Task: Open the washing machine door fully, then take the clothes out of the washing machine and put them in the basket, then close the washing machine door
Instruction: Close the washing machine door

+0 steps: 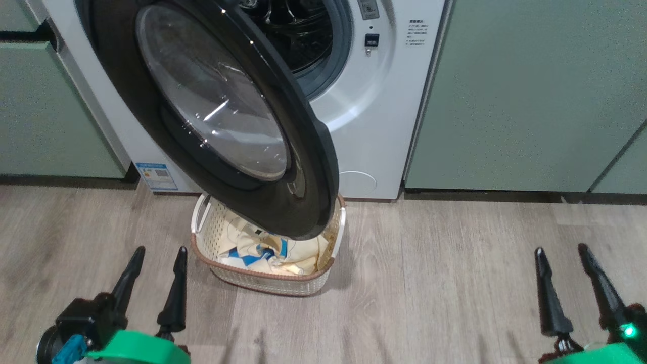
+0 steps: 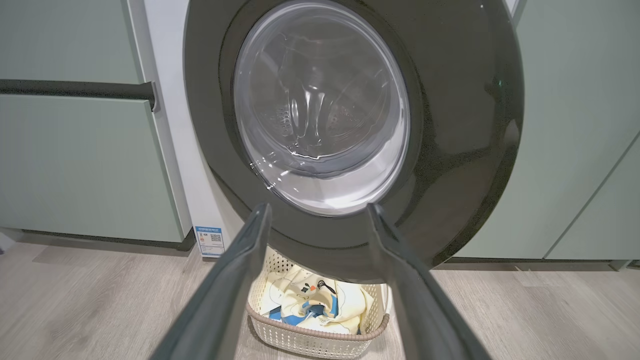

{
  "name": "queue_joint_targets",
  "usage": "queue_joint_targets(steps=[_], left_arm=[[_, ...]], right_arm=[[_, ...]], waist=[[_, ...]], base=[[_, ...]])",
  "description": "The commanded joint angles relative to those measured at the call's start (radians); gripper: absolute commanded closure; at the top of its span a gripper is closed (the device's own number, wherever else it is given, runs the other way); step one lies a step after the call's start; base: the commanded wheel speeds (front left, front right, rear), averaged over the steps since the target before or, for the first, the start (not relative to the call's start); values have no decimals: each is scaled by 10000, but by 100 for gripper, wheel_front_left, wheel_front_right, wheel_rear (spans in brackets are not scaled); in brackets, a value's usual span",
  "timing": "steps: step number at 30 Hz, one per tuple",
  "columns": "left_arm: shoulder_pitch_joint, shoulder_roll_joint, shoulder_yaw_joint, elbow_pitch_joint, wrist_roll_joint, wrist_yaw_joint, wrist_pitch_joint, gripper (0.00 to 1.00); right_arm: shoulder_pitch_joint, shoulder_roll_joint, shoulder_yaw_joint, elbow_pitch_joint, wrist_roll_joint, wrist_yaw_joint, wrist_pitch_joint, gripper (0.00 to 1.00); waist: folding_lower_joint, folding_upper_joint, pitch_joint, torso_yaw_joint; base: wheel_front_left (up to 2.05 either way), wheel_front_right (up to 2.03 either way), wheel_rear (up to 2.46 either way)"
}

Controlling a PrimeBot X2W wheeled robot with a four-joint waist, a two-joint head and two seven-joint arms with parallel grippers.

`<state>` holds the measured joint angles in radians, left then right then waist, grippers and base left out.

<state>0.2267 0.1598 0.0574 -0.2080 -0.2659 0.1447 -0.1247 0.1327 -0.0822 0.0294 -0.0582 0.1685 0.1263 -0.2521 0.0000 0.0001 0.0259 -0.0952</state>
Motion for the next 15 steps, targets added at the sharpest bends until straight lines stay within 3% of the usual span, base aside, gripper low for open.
queue_joint_targets(steps=[1, 14, 15], left_arm=[[-295, 31, 383, -277, -53, 88, -94, 0], [-328, 53, 323, -323, -25, 204, -186, 0], [-335, 50, 303, -348, -13, 212, -198, 0]], right_arm=[[-114, -67, 213, -256, 16, 44, -97, 0], [-140, -46, 278, -177, 63, 44, -97, 0], [-152, -43, 290, -179, 61, 44, -97, 4]], waist=[[0, -1, -30, -33], [0, -1, -41, -145], [0, -1, -25, -150]], base=[[0, 0, 0], [0, 0, 0], [0, 0, 0]])
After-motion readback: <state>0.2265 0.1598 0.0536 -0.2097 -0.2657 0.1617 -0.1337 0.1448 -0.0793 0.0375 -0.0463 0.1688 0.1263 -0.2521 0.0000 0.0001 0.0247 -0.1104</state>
